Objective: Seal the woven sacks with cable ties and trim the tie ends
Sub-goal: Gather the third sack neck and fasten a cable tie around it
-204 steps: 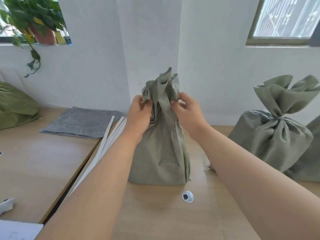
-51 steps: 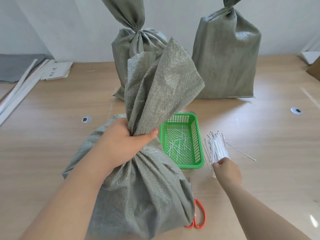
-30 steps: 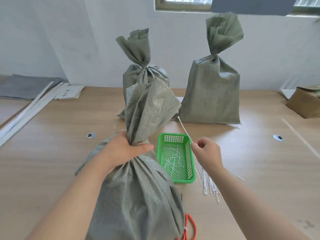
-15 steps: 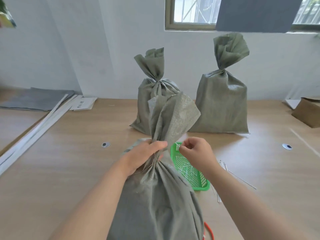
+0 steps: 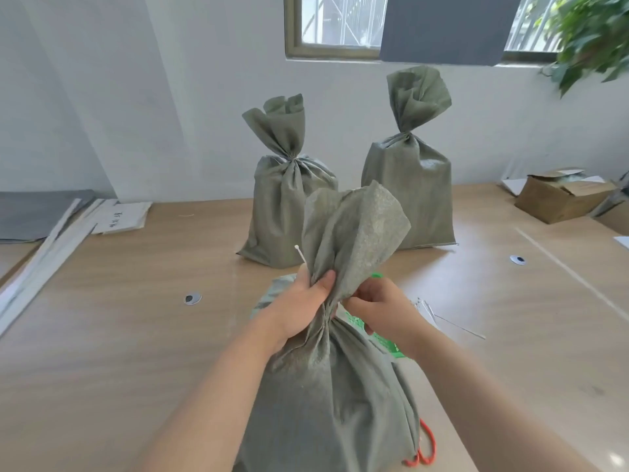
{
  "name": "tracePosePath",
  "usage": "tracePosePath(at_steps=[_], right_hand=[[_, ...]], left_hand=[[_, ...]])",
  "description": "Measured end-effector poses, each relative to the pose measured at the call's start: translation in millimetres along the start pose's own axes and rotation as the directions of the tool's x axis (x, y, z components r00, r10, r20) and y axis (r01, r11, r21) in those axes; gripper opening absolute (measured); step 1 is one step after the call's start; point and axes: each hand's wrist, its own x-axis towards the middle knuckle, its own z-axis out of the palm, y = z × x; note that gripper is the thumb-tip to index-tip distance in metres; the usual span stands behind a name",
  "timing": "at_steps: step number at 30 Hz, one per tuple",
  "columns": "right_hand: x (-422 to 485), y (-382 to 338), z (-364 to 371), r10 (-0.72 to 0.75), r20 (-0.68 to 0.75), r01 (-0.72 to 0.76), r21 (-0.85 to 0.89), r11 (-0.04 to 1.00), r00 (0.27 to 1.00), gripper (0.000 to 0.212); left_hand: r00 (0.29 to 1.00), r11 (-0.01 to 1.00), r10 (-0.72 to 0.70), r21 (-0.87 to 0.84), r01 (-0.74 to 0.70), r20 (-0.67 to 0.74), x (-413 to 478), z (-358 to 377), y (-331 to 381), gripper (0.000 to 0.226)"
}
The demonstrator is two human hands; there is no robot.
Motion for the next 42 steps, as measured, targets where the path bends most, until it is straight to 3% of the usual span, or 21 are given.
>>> tracePosePath(at_steps=[3,13,17,21,25,28,31,35,39,42], right_hand=[[-3.6,-2.2,7.0,0.002,-0.019,-0.001,0.042,0.999,1.0,0.019],[0.6,3.1,1.8,-0.052,0.052,0.042,0.179,0.983,0.997,0.025],[7.3,5.4,-0.4,-0.037,0.029,0.033,0.134,0.99,0.999,0.026],[22.9,18.6,-6.5,0.01,-0.006,-0.01,0.034,0.999,1.0,0.01],[28.2,29.8,-10.2,0.079,0.118,-0.105,0.235,0.966,0.99,0.017],[26.0,28.2,-8.2,0.074,0.244,-0.189,0.488,0.852,0.967,0.022],[23.4,23.5,-5.6,0.048,0.31,-0.231,0.585,0.778,0.949,0.023],[23.5,24.1,-1.3,0.062,0.306,-0.258,0.654,0.711,0.95,0.019],[28.4,27.9,3.8,0.171,0.267,-0.309,0.657,0.687,0.949,0.021],[33.4,30.4,7.8,0.237,0.2,-0.309,0.668,0.677,0.951,0.015]], left_hand=[[0.997,0.999,0.051,-0.007,-0.052,-0.052,2.2,3.3,-3.1,0.031],[0.972,0.992,0.11,0.083,-0.095,-0.206,1.6,13.5,-2.3,0.018],[0.974,0.995,0.097,0.059,-0.086,-0.205,-3.4,17.0,1.4,0.021],[0.972,0.997,0.057,0.07,-0.042,-0.226,-0.3,10.9,-4.7,0.045],[0.97,0.998,0.059,0.034,-0.053,-0.237,-1.8,12.5,-4.5,0.044],[0.973,0.997,0.072,0.045,-0.063,-0.219,-4.6,15.5,-0.9,0.028],[0.979,0.994,0.075,0.088,-0.059,-0.19,-7.3,13.5,-0.5,0.025],[0.986,0.991,0.094,0.113,-0.079,-0.135,-9.0,9.2,-3.4,0.041],[0.992,0.985,0.098,0.149,-0.086,-0.078,-9.0,4.7,-6.7,0.056],[0.989,0.977,0.096,0.203,-0.071,-0.116,-8.8,4.4,-7.8,0.047]])
